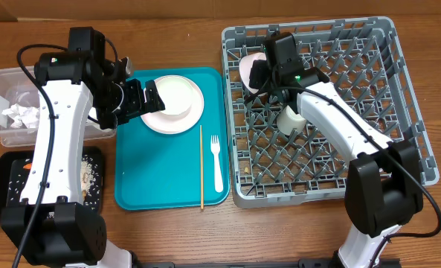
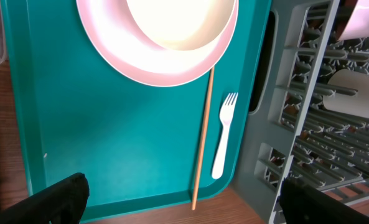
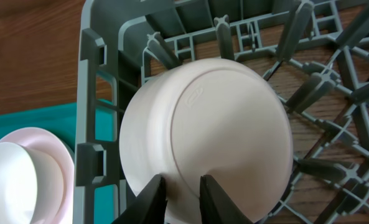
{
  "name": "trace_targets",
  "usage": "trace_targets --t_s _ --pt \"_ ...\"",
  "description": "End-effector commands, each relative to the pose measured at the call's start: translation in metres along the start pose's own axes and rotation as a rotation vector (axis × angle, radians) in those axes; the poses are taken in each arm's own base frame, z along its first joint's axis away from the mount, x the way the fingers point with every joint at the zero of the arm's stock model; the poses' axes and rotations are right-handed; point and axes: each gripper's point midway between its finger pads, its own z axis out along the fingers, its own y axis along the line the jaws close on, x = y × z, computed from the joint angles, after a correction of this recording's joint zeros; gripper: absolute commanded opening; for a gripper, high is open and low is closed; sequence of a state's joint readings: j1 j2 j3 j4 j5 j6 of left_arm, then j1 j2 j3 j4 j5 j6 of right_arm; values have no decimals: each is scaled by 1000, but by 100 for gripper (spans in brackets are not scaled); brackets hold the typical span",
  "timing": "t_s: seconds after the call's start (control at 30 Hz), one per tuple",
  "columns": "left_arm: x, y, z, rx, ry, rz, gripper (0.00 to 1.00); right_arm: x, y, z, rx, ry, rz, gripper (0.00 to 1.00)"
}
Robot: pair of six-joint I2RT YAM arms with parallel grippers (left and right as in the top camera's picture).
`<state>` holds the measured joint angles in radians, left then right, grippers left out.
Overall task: Sort waste into correct bins and load items into the dishwasher
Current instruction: 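Release the bowl and raise the right gripper over the rack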
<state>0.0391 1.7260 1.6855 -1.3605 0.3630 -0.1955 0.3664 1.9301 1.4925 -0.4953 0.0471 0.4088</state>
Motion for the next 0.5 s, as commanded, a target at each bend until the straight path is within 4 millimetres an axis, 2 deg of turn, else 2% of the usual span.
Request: trace_targets --t_s 0.0,0.17,0.33,0.37,0.43,0.47 --pt "-3 -4 -5 1 -22 30 100 -4 0 -7 -4 -3 -14 21" --pt "-3 -4 -5 1 -22 30 100 -27 8 -48 -36 -80 -70 23" --pt "-4 -4 -5 1 -22 30 100 -38 13 -102 -57 -126 -82 33" --pt "-3 -4 -5 1 -22 30 100 -37 12 -112 -56 -126 -82 37" --pt "-3 -4 -5 1 -22 30 100 -33 9 -135 -54 -120 -82 58" --pt "-3 -4 -5 1 -22 30 100 -30 8 -145 -52 -114 -82 62"
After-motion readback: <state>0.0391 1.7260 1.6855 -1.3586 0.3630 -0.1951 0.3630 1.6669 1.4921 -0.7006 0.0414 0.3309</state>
